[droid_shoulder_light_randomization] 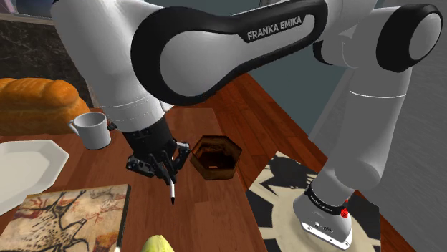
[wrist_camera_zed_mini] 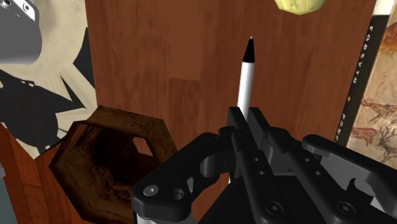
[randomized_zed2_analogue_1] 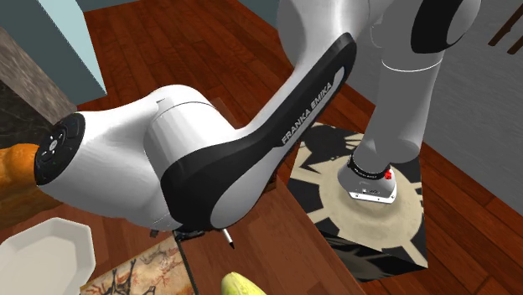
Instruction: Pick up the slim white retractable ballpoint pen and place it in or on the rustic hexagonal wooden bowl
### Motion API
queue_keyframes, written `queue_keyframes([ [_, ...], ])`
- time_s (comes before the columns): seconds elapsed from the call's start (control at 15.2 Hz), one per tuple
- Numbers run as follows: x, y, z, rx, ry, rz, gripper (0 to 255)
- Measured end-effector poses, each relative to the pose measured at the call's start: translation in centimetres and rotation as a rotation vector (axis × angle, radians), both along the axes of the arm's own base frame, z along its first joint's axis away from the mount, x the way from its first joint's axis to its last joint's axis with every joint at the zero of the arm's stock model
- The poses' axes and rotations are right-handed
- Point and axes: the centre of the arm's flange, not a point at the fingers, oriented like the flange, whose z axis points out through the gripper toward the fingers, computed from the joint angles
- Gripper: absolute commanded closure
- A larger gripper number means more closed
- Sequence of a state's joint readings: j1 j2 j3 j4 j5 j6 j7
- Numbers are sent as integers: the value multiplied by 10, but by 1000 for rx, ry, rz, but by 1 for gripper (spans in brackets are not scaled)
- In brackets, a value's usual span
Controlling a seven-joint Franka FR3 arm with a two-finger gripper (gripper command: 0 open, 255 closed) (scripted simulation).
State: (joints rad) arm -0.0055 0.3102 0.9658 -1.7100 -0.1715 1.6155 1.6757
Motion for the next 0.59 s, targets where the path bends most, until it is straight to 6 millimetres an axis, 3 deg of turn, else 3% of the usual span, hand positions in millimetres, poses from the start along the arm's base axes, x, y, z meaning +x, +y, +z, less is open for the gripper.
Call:
queue_keyframes([
  [0.59, -2, 0, 48, 0, 0, 0, 255],
])
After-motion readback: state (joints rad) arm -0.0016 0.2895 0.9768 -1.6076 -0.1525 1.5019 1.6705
